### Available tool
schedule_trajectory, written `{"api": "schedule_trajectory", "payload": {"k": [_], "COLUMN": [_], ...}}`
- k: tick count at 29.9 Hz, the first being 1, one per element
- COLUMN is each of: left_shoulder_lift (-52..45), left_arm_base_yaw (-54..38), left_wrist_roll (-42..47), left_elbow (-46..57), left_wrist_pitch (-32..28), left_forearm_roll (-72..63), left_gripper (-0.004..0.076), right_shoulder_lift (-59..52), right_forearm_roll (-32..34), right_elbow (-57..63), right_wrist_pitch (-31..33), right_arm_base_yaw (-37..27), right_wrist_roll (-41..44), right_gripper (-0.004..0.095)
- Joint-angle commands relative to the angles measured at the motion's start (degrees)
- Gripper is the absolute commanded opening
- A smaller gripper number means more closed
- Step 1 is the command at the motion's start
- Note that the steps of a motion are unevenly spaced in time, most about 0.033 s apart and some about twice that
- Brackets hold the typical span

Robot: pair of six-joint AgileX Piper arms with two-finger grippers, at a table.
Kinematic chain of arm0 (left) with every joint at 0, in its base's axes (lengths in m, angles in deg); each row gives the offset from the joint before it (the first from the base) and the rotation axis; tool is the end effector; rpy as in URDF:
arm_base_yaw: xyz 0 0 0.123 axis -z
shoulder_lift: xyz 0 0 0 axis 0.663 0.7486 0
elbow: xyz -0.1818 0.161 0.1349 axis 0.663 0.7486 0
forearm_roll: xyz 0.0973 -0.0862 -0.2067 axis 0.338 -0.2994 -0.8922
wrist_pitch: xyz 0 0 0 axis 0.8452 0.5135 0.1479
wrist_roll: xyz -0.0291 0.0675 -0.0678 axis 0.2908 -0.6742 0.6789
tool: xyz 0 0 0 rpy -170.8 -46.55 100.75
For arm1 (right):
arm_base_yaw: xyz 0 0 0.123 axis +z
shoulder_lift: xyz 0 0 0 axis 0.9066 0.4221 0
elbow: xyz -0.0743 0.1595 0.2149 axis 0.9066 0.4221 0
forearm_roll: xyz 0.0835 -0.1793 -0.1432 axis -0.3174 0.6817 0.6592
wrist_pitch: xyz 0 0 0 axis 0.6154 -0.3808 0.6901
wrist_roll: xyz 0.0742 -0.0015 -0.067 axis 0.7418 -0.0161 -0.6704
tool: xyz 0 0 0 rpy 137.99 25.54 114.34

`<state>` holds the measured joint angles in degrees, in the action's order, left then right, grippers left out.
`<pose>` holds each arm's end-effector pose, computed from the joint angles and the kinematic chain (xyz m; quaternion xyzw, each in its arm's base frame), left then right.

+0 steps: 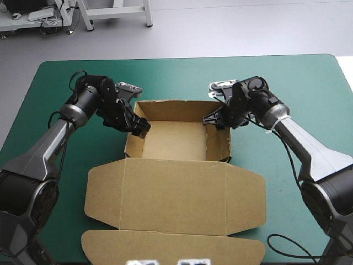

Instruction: Fold the box

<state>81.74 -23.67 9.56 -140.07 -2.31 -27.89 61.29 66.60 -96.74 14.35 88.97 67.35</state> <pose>0.3469 -0.1268 0.2894 0.2276 0.9618 -0.0828 0.1276 0.3543 0.1573 0.2868 -0.1165 0.9723 0.0595 0.1935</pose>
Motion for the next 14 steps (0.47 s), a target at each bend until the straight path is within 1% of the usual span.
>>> {"api": "schedule_trajectory", "payload": {"k": [1, 6, 8, 10, 11, 13, 14], "left_shoulder_lift": [-2.91, -4.12, -4.86, -6.15, -7.08, -9.15, -10.46], "left_arm_base_yaw": [0.25, 0.25, 0.25, 0.25, 0.25, 0.25, 0.25], "left_wrist_roll": [1.53, 7.88, 10.68, 11.52, 11.52, 11.52, 11.52], "left_elbow": [-7.13, -15.07, -17.78, -20.18, -21.37, -23.21, -24.12], "left_wrist_pitch": [3.97, 3.97, 3.97, 3.97, 3.97, 3.97, 3.97], "left_forearm_roll": [2.54, 2.28, 2.18, 2.05, 2.05, 2.05, 2.17], "left_gripper": [0.0563, 0.0561, 0.0540, 0.0494, 0.0454, 0.0363, 0.0297], "right_shoulder_lift": [-2.84, -2.84, -2.84, -2.97, -3.38, -3.85, -4.15], "right_forearm_roll": [0.47, 0.47, 1.08, 1.71, 1.59, 1.96, 2.77], "right_elbow": [-7.32, -16.10, -19.77, -22.48, -23.50, -24.62, -25.15], "right_wrist_pitch": [2.39, 7.79, 10.29, 10.72, 10.72, 10.72, 10.72], "right_arm_base_yaw": [-0.06, -0.06, -0.06, -0.06, -0.17, -0.25, -0.67], "right_wrist_roll": [-2.98, -4.70, -5.50, -4.56, -3.10, -1.02, -1.01], "right_gripper": [0.0483, 0.0482, 0.0482, 0.0477, 0.0473, 0.0473, 0.0473]}}
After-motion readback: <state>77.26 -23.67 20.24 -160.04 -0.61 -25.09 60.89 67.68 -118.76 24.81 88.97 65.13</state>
